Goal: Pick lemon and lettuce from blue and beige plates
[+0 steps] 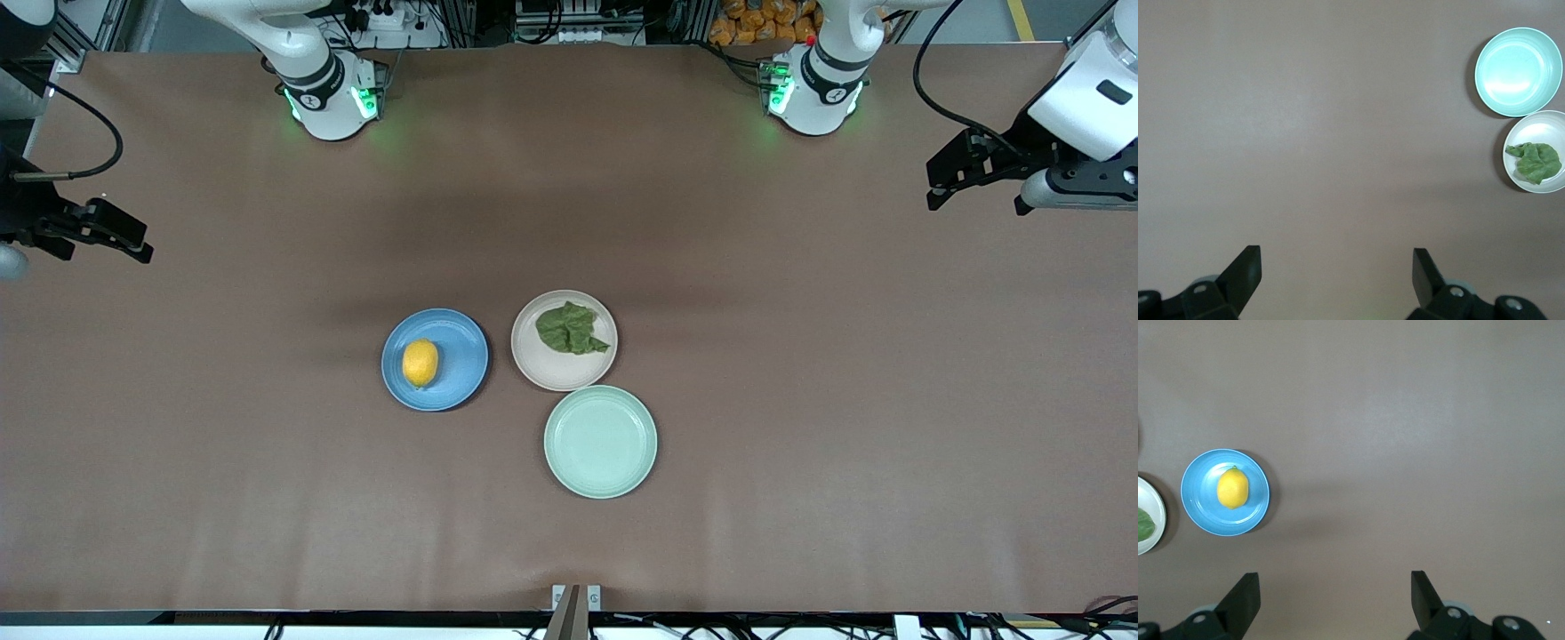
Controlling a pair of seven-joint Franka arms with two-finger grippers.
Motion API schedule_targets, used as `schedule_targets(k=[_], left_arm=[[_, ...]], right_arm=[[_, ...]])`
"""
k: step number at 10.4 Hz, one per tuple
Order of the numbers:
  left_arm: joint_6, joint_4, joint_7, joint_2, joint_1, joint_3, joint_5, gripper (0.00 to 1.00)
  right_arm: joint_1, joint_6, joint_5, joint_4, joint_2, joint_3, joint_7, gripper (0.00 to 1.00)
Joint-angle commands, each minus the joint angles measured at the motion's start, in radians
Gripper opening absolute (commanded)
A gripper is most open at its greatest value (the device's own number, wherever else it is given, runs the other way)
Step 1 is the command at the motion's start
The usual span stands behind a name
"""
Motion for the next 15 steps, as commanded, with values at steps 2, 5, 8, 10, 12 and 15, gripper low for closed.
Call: schedule_targets(k=[2,5,8,10,12,15], left_arm=[[-0.016,0.020,0.021,0.013,0.004,0.000,0.006,1.00],[-0.015,0.022,0.009,0.029,-0.002,0.005,-0.011,1.00],[-0.005,0.016,0.003,0.045,-0.003,0.002,-0.014,1.00],[0.053,-0.016,0.006,0.056,-0.012,-0.007,-0.026,1.00],[0.094,-0.050,0.006,0.057,-0.009,-0.026,-0.039,1.00],[0.134,-0.082,0.004,0.065,-0.008,-0.030,-0.097,1.00]], right_arm=[[-0.001,-0.012,-0.016,0.028,0.013,0.003,-0.007,1.00],[-0.001,-0.012,-0.016,0.028,0.013,0.003,-0.007,1.00],[-0.001,-0.012,-0.016,0.028,0.013,0.003,-0.007,1.00],[-0.001,-0.012,-0.016,0.028,0.013,0.003,-0.007,1.00],[0.003,-0.014,-0.015,0.026,0.013,0.003,-0.006,1.00],[0.026,-0.015,-0.010,0.023,0.034,0.004,0.002,1.00]])
